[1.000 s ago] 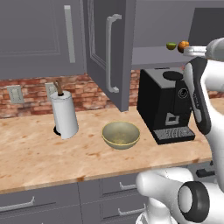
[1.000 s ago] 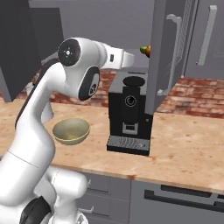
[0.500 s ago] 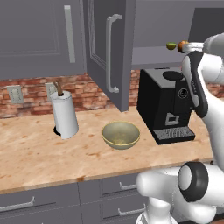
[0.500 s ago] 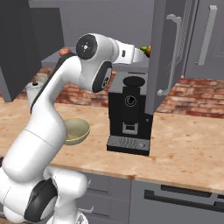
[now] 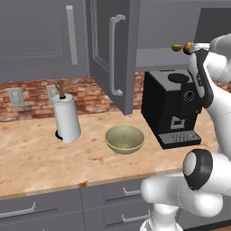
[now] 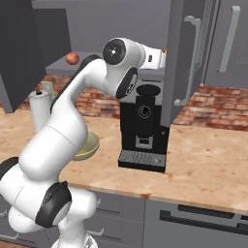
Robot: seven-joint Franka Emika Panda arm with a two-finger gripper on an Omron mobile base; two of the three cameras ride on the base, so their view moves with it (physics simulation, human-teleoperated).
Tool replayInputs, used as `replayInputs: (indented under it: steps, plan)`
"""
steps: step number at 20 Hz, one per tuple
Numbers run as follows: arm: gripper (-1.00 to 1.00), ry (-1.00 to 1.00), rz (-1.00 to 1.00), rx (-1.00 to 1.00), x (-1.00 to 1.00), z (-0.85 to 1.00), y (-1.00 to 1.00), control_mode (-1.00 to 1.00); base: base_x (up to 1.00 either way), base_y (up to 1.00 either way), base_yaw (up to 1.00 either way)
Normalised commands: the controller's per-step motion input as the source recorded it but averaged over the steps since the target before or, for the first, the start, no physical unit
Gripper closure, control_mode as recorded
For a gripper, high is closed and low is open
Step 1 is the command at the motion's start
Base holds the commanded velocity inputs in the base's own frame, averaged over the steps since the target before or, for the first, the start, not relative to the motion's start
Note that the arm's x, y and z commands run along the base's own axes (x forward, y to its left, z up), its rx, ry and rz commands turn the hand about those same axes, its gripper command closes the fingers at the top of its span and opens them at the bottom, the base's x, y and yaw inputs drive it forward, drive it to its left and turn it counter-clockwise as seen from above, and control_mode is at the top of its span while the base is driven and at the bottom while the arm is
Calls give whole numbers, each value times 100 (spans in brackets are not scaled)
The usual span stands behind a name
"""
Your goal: Open the cabinet. Pick the peach and orange from the cabinet and place them into the bowl. Then close the cabinet.
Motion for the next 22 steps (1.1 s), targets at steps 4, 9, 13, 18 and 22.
replayInputs:
  steps: [4, 9, 13, 18, 22]
  plan:
    - [-100, 2, 0, 0, 49, 0, 0, -100, 0, 0, 0]
    - [-100, 5, 0, 0, 55, -1, 0, -100, 0, 0, 0]
    - [-100, 4, 0, 0, 50, -3, -11, -100, 0, 0, 0]
    - [-100, 2, 0, 0, 39, -2, -24, -100, 0, 0, 0]
    - [-100, 2, 0, 0, 30, -11, -30, -100, 0, 0, 0]
